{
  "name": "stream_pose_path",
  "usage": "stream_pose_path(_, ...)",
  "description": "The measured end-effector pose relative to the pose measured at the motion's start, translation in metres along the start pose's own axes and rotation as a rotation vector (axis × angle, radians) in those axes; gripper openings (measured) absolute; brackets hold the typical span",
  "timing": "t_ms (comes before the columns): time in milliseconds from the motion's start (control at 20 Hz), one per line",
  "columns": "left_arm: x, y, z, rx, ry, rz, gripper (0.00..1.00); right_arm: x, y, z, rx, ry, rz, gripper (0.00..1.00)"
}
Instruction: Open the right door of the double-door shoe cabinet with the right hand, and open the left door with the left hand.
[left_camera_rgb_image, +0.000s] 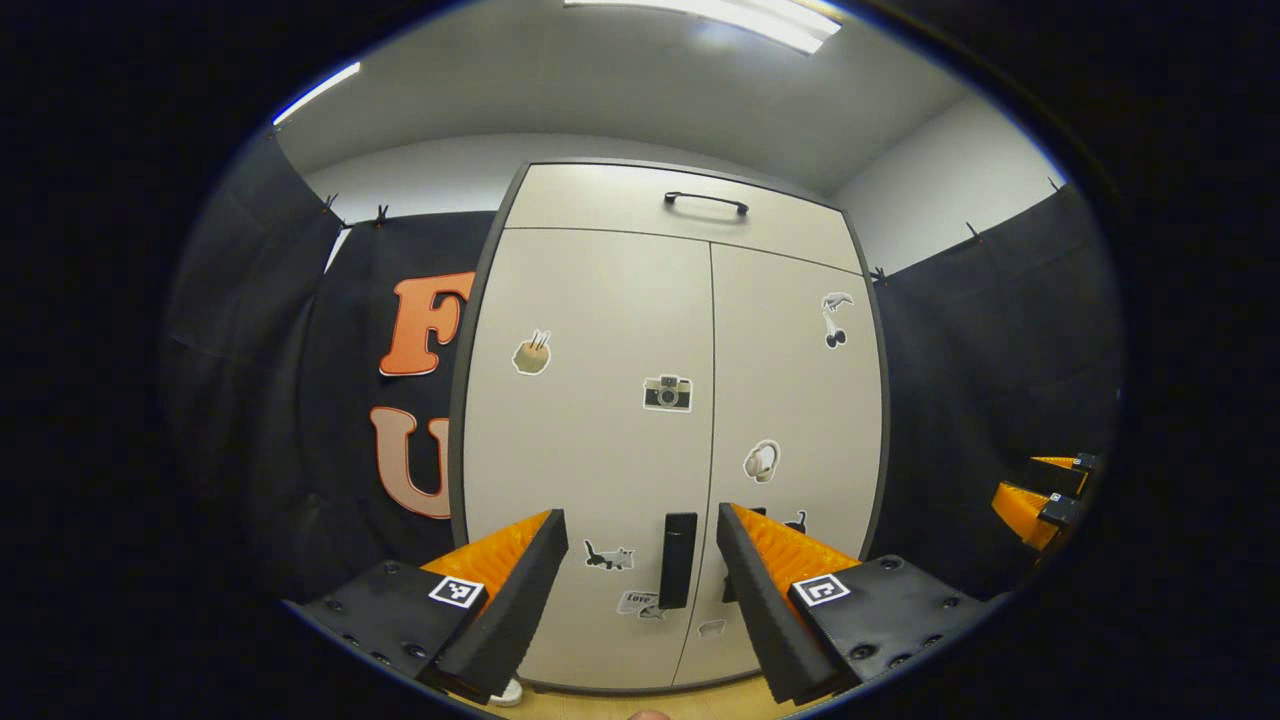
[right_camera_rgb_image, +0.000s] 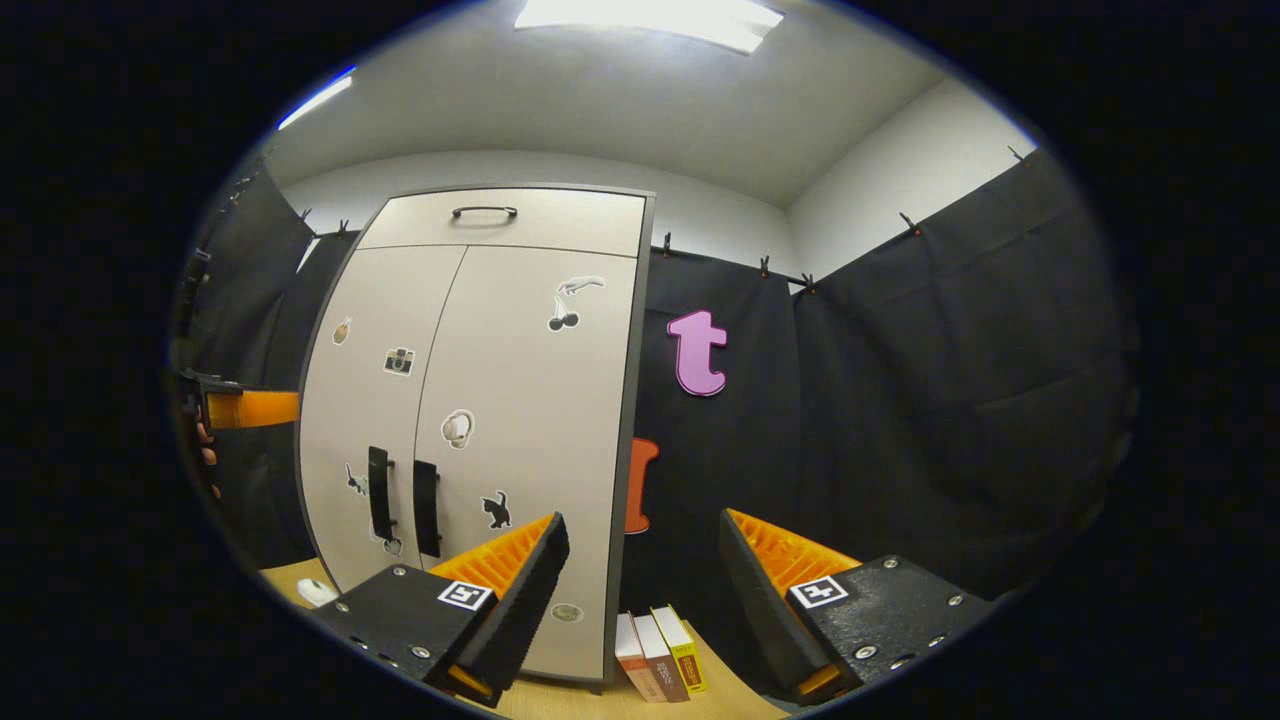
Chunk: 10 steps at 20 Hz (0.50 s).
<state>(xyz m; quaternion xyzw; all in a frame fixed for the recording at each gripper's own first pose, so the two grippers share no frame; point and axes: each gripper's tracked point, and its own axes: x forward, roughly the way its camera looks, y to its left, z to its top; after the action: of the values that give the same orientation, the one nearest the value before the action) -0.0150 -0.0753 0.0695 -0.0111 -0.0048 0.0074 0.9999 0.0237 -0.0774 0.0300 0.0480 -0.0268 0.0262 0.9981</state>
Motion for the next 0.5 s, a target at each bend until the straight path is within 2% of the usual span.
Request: stream_pose_path(500, 0.005, 0.036, -0.009, -0.008, -0.009, 0.013, 0.96, 0.028, 0.055, -0.015, 0.025, 0.032, 0.059, 0.92)
